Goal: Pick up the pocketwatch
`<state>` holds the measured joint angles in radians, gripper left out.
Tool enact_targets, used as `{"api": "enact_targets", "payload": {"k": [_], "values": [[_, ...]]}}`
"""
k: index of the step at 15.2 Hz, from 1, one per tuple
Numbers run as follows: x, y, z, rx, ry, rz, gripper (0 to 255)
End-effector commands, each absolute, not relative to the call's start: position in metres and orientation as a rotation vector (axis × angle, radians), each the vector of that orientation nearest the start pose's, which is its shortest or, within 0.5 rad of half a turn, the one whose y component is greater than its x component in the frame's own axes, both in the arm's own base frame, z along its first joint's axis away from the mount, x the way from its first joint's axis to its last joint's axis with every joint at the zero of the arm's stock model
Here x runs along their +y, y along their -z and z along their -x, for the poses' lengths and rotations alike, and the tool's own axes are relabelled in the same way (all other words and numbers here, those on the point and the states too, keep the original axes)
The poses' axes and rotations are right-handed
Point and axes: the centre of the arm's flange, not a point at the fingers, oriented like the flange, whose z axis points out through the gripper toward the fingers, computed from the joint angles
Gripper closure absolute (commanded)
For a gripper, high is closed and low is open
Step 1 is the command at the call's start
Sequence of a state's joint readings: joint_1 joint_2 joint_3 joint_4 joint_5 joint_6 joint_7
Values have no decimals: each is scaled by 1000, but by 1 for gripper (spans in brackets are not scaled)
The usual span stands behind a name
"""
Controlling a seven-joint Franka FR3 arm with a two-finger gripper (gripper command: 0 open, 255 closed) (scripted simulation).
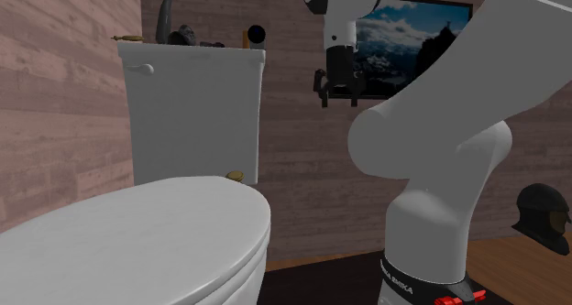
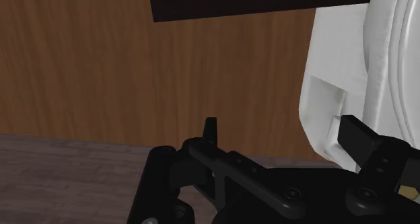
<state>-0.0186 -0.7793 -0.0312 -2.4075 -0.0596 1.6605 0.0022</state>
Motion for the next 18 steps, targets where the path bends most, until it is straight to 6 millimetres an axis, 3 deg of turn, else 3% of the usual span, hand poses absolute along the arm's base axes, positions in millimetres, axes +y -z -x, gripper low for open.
{"api": "enact_targets", "payload": {"k": [1, 18], "values": [[-24, -572, -315, 62, 50, 3179, 0], [127, -458, -419, 104, 310, 3183, 0]]}}
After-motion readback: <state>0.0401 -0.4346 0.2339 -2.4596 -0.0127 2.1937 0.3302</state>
